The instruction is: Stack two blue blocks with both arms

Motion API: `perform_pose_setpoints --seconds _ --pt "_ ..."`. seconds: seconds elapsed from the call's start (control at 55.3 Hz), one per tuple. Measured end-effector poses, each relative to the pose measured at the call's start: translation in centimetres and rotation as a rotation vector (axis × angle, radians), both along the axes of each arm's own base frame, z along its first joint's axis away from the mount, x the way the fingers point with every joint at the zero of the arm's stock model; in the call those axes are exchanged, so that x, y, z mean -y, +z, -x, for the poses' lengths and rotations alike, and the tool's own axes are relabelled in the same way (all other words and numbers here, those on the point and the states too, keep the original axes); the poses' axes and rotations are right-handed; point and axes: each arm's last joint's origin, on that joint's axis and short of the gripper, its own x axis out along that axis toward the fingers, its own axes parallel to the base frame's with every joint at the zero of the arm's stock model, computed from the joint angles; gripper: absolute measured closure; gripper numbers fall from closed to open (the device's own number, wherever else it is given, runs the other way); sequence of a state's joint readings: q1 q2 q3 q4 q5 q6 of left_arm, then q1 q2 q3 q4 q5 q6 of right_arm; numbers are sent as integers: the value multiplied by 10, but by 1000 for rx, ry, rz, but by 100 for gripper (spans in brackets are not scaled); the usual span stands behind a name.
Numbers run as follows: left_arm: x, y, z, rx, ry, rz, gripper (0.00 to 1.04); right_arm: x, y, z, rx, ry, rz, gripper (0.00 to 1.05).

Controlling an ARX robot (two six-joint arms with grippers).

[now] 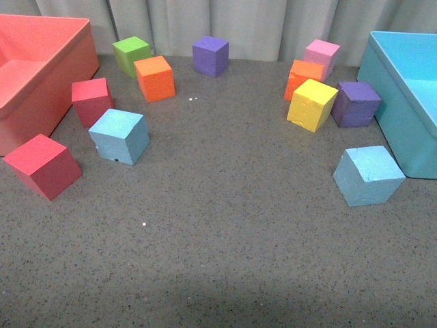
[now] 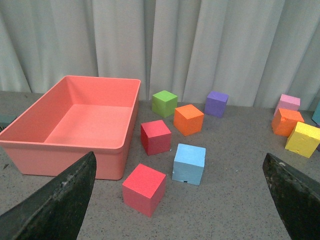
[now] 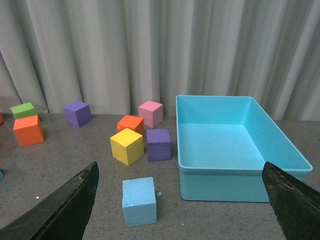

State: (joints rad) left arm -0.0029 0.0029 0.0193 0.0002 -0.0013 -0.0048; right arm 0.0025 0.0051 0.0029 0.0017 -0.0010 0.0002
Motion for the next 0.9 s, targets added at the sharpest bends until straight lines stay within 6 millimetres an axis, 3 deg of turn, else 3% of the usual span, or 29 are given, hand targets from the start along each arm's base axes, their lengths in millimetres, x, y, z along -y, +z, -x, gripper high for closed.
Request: perform_pose_setpoints --seconds 0.904 --pt "0 0 0 0 0 0 7 0 0 0 0 0 0 9"
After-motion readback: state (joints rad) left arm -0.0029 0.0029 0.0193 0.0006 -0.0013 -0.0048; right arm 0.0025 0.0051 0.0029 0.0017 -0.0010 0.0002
